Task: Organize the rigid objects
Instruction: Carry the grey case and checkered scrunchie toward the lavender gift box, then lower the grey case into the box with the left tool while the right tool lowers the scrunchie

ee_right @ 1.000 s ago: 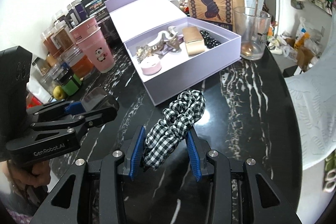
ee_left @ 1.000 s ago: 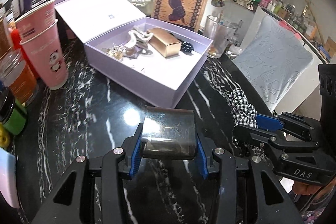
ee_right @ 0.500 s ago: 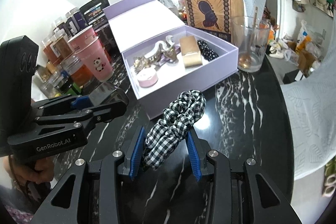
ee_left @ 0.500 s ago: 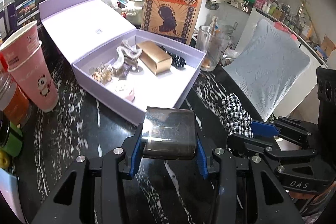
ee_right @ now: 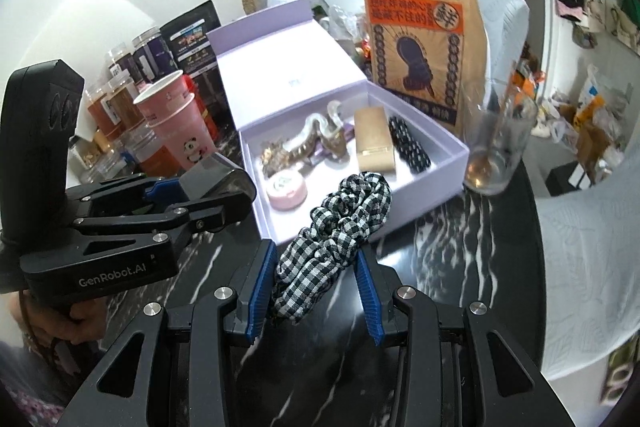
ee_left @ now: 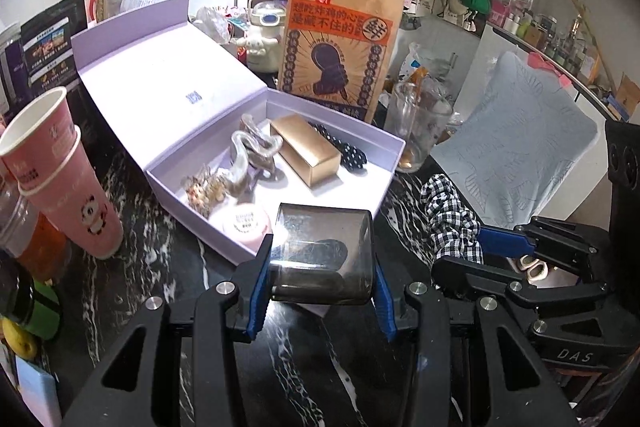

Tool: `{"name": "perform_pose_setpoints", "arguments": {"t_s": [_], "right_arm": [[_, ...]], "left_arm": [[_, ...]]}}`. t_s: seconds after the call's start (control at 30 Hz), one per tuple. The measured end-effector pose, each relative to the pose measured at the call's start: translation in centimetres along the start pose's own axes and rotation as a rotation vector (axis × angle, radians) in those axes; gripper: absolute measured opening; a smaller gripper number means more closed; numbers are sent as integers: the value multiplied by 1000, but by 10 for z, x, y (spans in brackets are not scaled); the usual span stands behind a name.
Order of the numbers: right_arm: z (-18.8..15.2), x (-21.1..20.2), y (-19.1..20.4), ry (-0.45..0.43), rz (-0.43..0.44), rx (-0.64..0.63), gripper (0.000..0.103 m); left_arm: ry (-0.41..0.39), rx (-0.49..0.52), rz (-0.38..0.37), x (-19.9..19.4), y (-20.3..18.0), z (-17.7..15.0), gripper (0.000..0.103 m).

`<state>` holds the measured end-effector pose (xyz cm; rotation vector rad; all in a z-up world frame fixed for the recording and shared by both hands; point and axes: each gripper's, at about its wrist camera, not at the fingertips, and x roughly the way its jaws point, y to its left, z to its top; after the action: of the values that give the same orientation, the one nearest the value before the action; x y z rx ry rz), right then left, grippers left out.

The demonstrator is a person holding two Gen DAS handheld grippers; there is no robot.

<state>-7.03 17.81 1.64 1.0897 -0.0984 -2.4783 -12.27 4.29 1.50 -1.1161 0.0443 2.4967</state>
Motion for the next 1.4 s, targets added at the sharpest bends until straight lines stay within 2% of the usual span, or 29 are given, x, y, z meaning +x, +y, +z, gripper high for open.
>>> {"name": "perform_pose_setpoints", "arguments": {"t_s": [0.57, 0.83, 1.1, 1.4], "right_arm": [[67, 16, 4, -58, 38, -93, 39], [93, 34, -2, -59, 54, -115, 39], [107, 57, -13, -50, 44, -118, 39], [101, 79, -26, 3, 40, -89, 39]], "left_arm": [[-44, 25, 30, 9, 19, 55, 43], [-47, 26, 47, 23, 33, 75, 43], [-7, 9, 33, 52, 44, 83, 43], [52, 8, 13, 80, 46, 76, 43]]}}
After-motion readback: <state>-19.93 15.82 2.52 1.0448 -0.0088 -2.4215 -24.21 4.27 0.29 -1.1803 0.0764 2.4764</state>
